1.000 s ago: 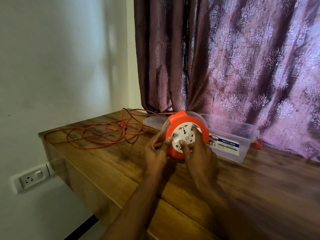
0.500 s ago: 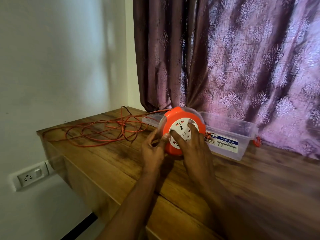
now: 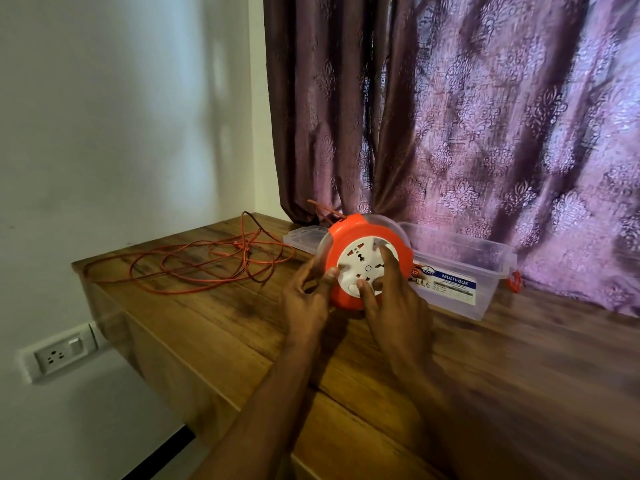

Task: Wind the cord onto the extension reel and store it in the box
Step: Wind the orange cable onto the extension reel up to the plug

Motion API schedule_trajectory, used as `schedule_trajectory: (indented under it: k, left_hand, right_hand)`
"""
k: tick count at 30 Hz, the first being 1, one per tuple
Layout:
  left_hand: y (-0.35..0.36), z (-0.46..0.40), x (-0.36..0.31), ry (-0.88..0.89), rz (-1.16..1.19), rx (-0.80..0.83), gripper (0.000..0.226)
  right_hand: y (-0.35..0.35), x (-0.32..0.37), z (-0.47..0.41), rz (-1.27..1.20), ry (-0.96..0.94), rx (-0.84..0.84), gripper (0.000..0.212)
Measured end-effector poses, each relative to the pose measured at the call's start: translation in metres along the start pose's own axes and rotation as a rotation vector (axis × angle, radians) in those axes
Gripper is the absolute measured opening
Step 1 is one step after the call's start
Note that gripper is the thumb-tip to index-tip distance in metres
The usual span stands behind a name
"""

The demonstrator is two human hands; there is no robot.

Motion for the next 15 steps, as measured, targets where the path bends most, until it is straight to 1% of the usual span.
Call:
schedule_trajectory:
  k: [3, 5, 7, 10, 13, 15]
  left_hand:
    - [-0.002, 0.0, 0.004, -0.04, 0.01, -0.016, 0.037]
    - [-0.003, -0.001, 0.005, -0.052, 0.025, -0.018, 0.039]
    - [-0.002, 0.0, 0.005, -0.05, 0.027, -0.01, 0.042]
    - [-0.002, 0.0, 0.002, -0.025, 0.015, 0.001, 0.046]
    - [-0.001, -0.001, -0.001, 0.013, -0.051, 0.016, 0.048]
    - [0.0, -0.002, -0.003, 0.033, -0.072, 0.017, 0.048]
  right_hand:
    - [-0.001, 0.011, 0.001, 0.116, -0.103, 0.003, 0.064]
    - [0.006, 0.019, 0.002, 0.181, -0.211, 0.044, 0.068]
    - [0.014, 0.024, 0.004, 0.182, -0.258, 0.11, 0.07]
    - [0.021, 0.024, 0.005, 0.187, -0.241, 0.168, 0.069]
    - [0.024, 0.017, 0.003, 0.234, -0.206, 0.185, 0.075]
    - [0.023, 0.013, 0.003, 0.248, -0.182, 0.194, 0.074]
Point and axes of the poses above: each hand's wrist, its own z-axis away from the middle knuckle, its own y-axis out of the palm, x = y × z, the point moved 10 cm from there along -z, towards the middle knuckle, and after that the axes turned 7 degrees about -z, right-handed, at the moved point
